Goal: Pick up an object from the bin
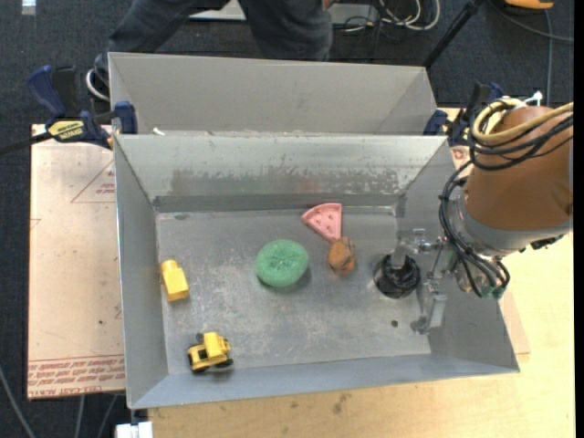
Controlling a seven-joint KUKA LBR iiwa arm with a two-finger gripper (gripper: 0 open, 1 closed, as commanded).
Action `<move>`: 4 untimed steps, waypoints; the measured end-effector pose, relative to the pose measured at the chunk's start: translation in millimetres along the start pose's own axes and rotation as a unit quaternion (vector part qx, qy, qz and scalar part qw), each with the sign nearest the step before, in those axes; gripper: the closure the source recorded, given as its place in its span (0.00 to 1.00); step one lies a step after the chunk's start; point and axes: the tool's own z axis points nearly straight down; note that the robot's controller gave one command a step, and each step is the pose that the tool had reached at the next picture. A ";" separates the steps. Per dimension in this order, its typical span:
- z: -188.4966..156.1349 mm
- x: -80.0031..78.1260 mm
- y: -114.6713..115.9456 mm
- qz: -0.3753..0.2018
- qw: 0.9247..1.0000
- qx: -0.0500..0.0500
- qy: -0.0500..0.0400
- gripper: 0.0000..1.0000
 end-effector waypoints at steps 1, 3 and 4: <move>-3.9 -1.7 0.3 -0.001 1.000 0.001 -0.004 0.00; 73.0 -35.7 -18.8 0.055 0.998 0.000 -0.004 1.00; 85.5 -51.1 -13.6 0.064 0.998 0.000 -0.005 1.00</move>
Offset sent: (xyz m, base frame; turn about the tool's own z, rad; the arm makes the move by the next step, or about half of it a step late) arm 0.0346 -0.0198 -0.0727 0.1133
